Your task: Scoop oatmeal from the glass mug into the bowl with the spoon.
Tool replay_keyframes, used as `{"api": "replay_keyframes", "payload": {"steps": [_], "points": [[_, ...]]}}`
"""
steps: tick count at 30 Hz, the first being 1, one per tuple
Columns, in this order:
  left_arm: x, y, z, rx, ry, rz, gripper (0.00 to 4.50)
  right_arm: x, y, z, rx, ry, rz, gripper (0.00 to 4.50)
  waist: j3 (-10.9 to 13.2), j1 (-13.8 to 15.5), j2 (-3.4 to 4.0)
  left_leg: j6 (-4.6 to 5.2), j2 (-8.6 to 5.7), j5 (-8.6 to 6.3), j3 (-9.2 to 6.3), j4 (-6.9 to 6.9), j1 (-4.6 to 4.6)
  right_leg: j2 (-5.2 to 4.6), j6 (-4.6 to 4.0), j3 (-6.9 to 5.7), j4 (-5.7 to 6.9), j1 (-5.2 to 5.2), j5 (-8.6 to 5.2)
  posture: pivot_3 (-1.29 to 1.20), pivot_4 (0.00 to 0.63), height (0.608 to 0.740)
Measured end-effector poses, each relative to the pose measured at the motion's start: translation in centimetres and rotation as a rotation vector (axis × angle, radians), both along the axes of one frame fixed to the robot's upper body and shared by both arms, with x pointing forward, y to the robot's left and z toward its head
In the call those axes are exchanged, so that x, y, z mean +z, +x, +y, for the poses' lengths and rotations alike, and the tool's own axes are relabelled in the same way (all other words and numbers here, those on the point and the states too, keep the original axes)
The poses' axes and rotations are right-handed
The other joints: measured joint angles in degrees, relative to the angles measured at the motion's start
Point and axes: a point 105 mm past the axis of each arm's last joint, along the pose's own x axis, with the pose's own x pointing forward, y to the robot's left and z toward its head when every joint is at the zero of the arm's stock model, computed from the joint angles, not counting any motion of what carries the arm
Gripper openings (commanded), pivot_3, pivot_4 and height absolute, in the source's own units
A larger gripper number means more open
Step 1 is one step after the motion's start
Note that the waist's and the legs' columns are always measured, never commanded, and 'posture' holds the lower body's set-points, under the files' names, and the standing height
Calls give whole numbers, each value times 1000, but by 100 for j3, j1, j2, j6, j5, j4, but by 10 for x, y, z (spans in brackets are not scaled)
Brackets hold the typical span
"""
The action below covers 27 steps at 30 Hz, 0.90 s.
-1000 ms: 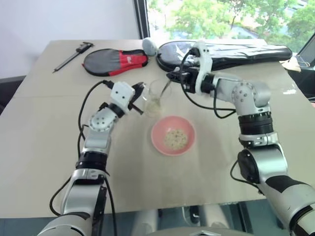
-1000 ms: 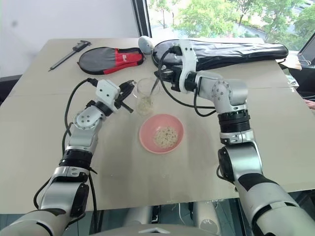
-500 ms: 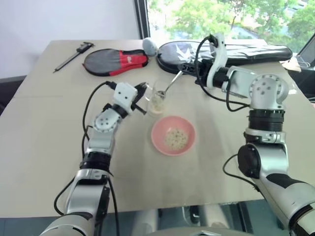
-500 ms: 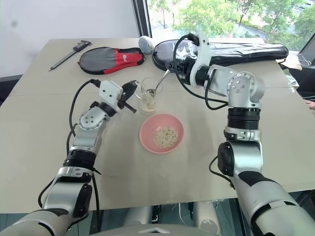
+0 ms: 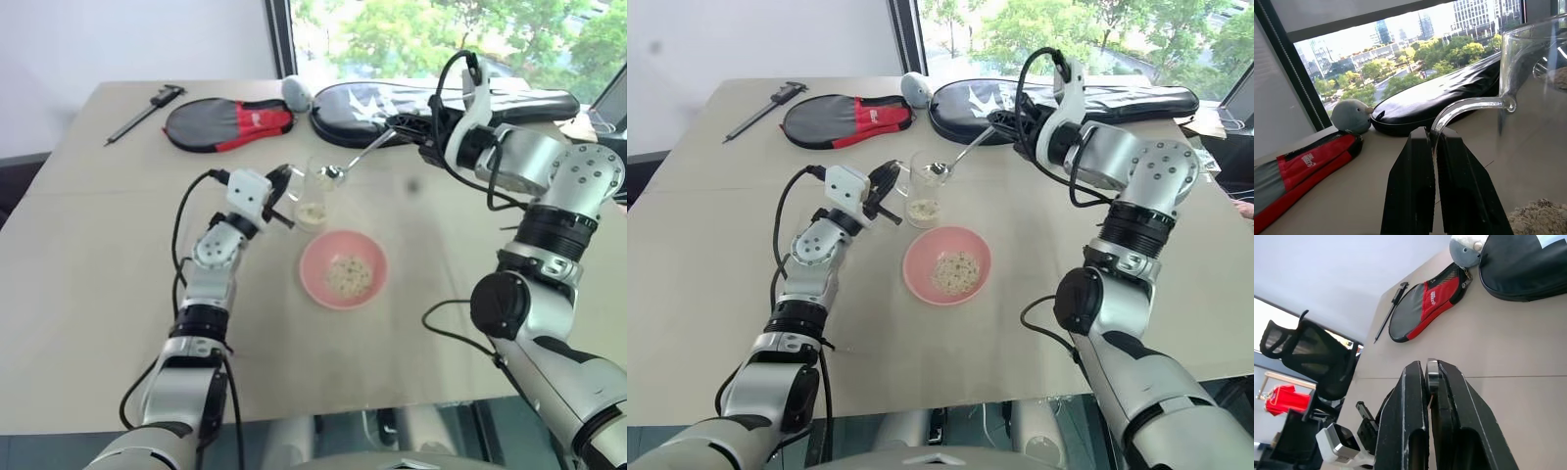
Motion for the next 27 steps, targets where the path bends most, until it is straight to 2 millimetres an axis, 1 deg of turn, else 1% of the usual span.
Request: {"api": "replay_keyframes", "payload": {"steps": [6,15,20,27], "points": [[-3,0,-1,-10,-36,7,29,-12,4,-5,-30,105,108,0,0,0,1,0,0,0,-1,0,-1,0,0,0,0,0,0,0,150,740],[-10,-6,-4,-37,-84,16,29,-22,5,-2,-83,198,226,0,-2,-8,4,2,0,-1,-2,-1,-1,0,0,0,1,0,0,0,150,740],[-10,-7,-4,-45,-88,14,29,-18,4,-7,-97,218,231,0,-3,-12,5,4,0,-2,-4,-1,-1,0,0,0,2,0,0,0,150,740],[-12,-9,-1,-46,-90,11,29,-4,1,-22,-113,265,193,0,-3,-22,6,16,0,-9,-5,-1,0,1,0,0,1,0,0,0,150,740]]}}
